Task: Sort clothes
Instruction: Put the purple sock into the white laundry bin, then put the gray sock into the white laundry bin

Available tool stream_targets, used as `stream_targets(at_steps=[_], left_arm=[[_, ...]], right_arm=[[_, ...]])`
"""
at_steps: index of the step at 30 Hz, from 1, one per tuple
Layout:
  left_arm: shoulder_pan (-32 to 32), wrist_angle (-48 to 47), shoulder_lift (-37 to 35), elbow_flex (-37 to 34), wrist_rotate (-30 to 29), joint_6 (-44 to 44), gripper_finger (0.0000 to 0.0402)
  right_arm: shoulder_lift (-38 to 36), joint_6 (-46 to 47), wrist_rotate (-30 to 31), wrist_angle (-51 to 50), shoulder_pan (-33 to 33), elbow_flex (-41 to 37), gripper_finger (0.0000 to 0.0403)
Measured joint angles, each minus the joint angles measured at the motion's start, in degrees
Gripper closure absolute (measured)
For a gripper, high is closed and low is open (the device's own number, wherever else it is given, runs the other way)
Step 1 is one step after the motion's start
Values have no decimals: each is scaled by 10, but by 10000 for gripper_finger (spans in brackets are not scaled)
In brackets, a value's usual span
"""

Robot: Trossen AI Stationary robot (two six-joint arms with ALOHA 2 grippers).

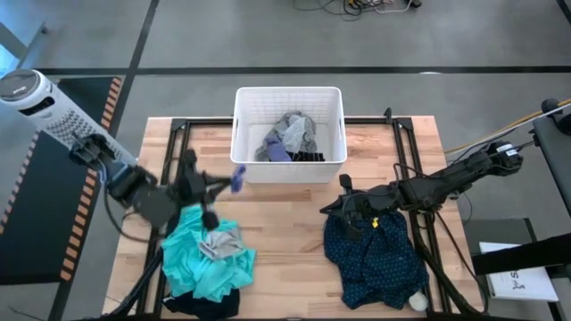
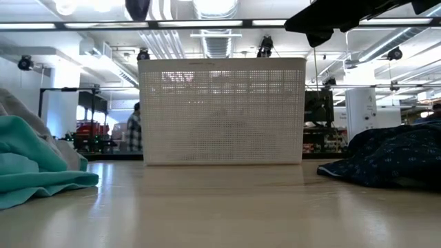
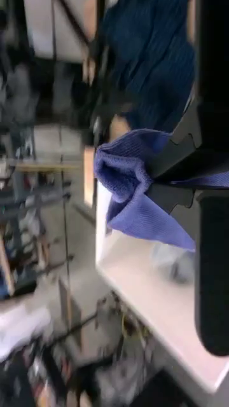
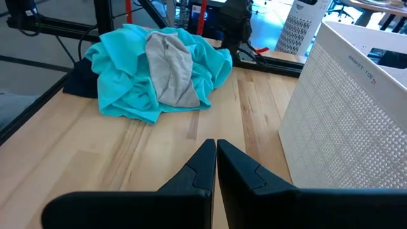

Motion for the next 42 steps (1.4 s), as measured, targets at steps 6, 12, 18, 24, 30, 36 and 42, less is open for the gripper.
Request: stream_targets(at_steps=[6,12,18,24,30,36,42], left_arm=[[150,96,-1,12,151,145,402],[339,163,16,12,363,197,402],[502,178,77,12,541,191,402],[569,182,161,12,654,164,392],[560,187,214,12,662,181,325],[546,142,215,57,661,180,234],[502,10,205,137,656,178,174]], right_arm=[[0,-5,0,0,0,0,403],[0,-11,0,13,0,0,403],[0,-15,0,19,0,0,403],[0,-9,0,17,0,0,403],[0,-9,0,17,0,0,403],[0,-3,0,12,0,0,403],[0,0,0,13,0,0,403]])
